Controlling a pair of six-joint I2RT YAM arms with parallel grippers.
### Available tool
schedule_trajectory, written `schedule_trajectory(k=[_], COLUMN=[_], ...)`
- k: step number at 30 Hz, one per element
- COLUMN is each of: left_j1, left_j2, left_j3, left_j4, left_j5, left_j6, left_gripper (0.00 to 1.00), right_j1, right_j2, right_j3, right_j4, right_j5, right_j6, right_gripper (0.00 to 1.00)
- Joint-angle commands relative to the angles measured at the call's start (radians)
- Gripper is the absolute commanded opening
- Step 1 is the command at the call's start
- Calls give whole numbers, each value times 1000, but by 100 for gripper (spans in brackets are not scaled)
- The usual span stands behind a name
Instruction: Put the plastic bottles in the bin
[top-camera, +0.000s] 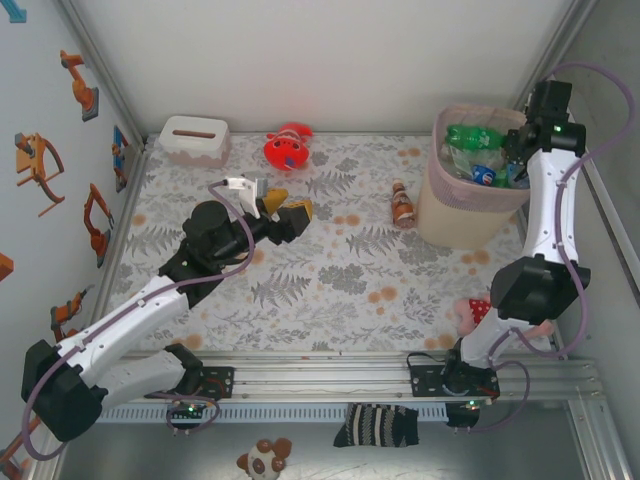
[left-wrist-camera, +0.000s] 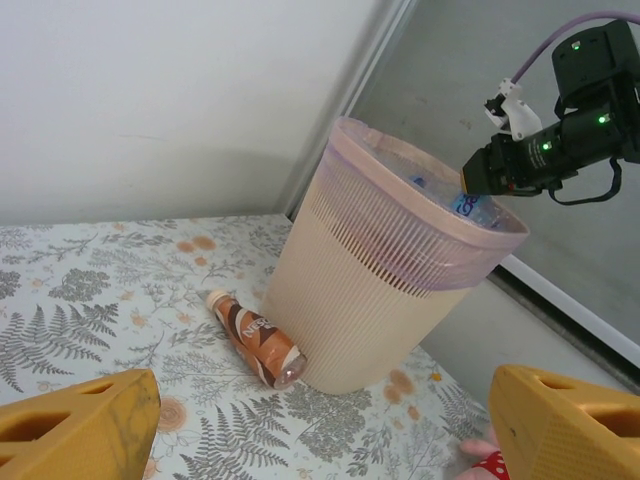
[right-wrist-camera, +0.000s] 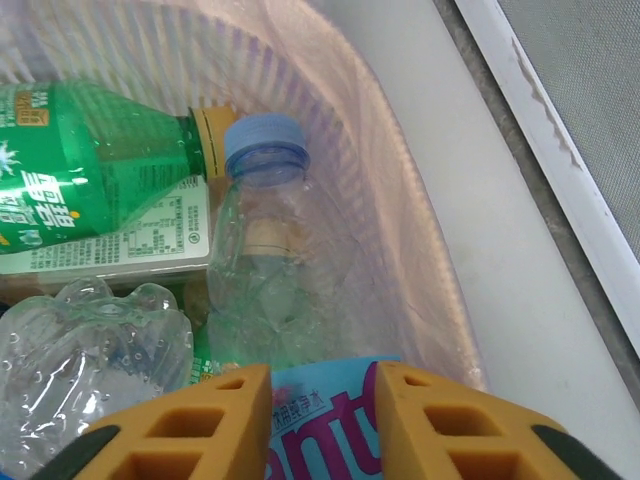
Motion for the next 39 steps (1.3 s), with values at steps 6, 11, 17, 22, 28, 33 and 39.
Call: schedule_trajectory(k=[6,11,17,22,28,33,39], left_j1=[10,13,14,15,15,15,16], left_j2=[-19,-25,-27,-25,-30,-43,-70], left_j3=[20,25,25,24,22,15,-3], left_j4=[7,-15,-23,-28,-31,-44,-60], left_j5=[-4,-5,-12,-17,-20,-30,-47], left_j6=[-2,4,2,-2,-6,0,4], left_gripper=[85,85,85,85,85,85,85], right_j1=[38,123,303,446,595,688,704], right_j2=[-82,-87,-69,-13,108,230,370], right_j3=[61,116,155,189,240,284,282], right_j4=[-44,-83,-113,-131,-162,-156,-105], right_j5=[-123,-153,-104,-36,89,210,264], right_j6=[68,91,98,121,140,134,133], right_gripper=[47,48,48,48,48,52,56])
